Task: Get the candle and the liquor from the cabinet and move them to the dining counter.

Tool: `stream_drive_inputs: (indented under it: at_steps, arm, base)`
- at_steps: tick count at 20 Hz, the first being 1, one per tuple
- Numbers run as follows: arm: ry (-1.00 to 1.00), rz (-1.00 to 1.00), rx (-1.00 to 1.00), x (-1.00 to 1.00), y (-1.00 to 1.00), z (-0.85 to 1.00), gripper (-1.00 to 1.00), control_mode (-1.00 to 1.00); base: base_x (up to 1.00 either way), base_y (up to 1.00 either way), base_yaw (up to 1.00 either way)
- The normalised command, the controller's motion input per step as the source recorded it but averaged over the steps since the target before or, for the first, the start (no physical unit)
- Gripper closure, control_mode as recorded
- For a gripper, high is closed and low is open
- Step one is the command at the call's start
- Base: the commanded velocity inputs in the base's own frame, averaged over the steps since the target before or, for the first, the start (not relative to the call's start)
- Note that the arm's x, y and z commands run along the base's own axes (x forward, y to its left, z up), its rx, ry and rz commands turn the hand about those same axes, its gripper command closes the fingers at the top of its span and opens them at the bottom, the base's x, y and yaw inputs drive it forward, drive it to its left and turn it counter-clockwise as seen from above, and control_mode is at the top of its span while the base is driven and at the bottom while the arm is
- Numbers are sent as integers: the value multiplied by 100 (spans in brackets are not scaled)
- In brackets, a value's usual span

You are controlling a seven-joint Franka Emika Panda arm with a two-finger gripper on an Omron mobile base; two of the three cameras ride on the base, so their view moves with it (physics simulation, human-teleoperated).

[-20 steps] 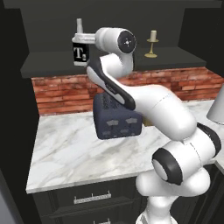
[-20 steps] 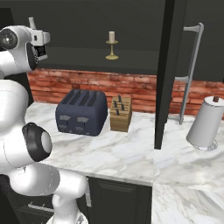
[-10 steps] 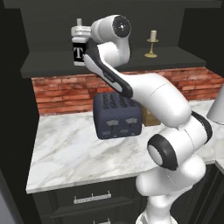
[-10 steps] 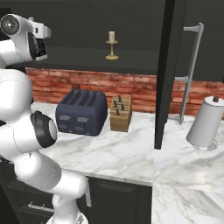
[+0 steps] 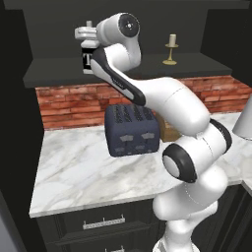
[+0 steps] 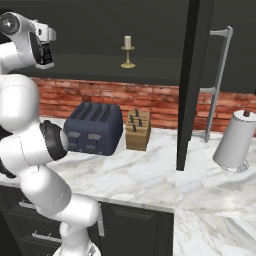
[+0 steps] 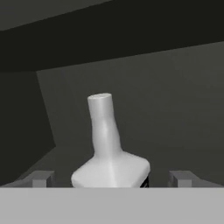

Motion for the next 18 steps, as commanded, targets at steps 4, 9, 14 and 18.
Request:
stream_drive_inputs:
  at_steps: [4, 9, 14, 18]
  arm:
    - [0, 0, 0, 22, 0, 0, -100, -100]
    - [0, 0, 0, 9, 1, 0, -100, -100]
    - [0, 0, 0, 8, 0, 0, -100, -100]
    - [0, 0, 0, 8, 1, -2, -100, -100]
  base:
    - [0, 0, 0]
    - [0, 0, 0]
    - [0, 0, 0]
    - [0, 0, 0]
